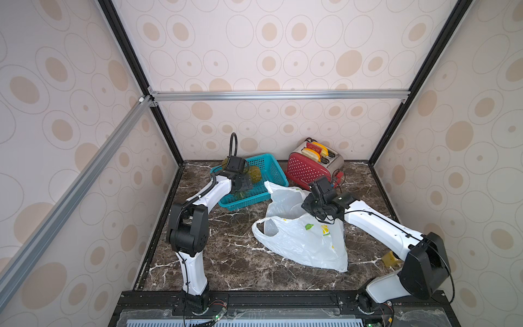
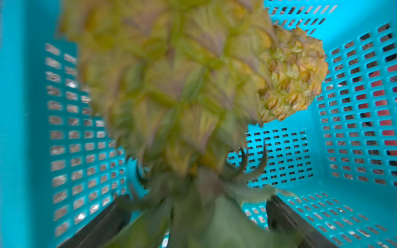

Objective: Place the pineapple into a plastic bag & tie a knot
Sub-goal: Pick up the pineapple from the basket.

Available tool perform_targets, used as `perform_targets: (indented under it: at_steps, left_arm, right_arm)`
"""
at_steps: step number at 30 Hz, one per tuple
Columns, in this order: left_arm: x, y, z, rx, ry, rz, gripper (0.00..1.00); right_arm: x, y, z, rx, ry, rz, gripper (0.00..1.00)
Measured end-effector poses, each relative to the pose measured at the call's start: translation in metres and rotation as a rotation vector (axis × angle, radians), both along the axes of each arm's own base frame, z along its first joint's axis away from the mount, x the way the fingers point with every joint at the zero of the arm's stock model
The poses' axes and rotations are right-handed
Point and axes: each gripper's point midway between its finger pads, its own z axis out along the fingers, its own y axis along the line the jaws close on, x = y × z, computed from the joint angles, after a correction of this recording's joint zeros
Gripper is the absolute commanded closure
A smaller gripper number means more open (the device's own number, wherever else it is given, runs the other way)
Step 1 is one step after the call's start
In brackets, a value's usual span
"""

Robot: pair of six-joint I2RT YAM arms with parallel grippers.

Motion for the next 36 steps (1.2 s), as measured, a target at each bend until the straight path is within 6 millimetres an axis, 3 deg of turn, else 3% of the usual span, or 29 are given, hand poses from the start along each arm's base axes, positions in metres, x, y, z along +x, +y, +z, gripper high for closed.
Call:
perform_targets:
  at_steps: [2, 6, 10, 14, 16, 19, 22, 24, 27, 32, 36]
  left_arm:
    - [0.005, -0.002, -0.006, -0.010, 0.003, -0.003, 0.06]
    - [0.008, -0.005, -0.017, -0.022, 0.015, -0.007, 0.32]
    - [0.010, -0.004, -0.020, -0.014, 0.015, -0.008, 0.51]
    - [0.012, -0.002, -0.020, -0.003, 0.005, -0.001, 0.81]
    - [0.017, 0.000, -0.017, 0.000, -0.017, 0.002, 0.90]
    - [0.019, 0.002, -0.017, 0.014, -0.038, -0.007, 1.00]
    - [0.011, 0.006, -0.013, 0.035, -0.061, -0.024, 1.00]
    - [0.001, 0.010, -0.004, 0.062, -0.079, -0.048, 1.00]
    - [-0.022, 0.016, 0.027, 0.116, -0.123, -0.118, 1.00]
    - [-0.057, 0.027, 0.109, 0.244, -0.287, -0.278, 1.00]
    - [-0.098, 0.031, 0.155, 0.364, -0.383, -0.452, 1.00]
  right_arm:
    - [0.001, 0.001, -0.001, 0.003, 0.001, 0.001, 1.00]
    - [0.003, 0.002, -0.002, 0.011, 0.003, 0.005, 1.00]
    - [0.003, 0.004, -0.002, 0.019, 0.004, 0.009, 1.00]
    - [0.005, 0.005, -0.003, 0.023, 0.005, 0.012, 1.00]
    - [0.005, 0.006, -0.003, 0.027, 0.004, 0.016, 1.00]
    - [0.005, 0.007, -0.003, 0.031, 0.006, 0.021, 1.00]
    - [0.004, 0.007, -0.005, 0.030, 0.008, 0.027, 1.00]
    - [0.003, 0.007, -0.006, 0.028, 0.008, 0.033, 1.00]
    - [0.003, 0.008, -0.005, 0.029, 0.004, 0.049, 1.00]
    - [0.002, 0.011, -0.007, 0.023, 0.010, 0.087, 1.00]
    - [0.003, 0.013, -0.009, 0.011, 0.019, 0.117, 1.00]
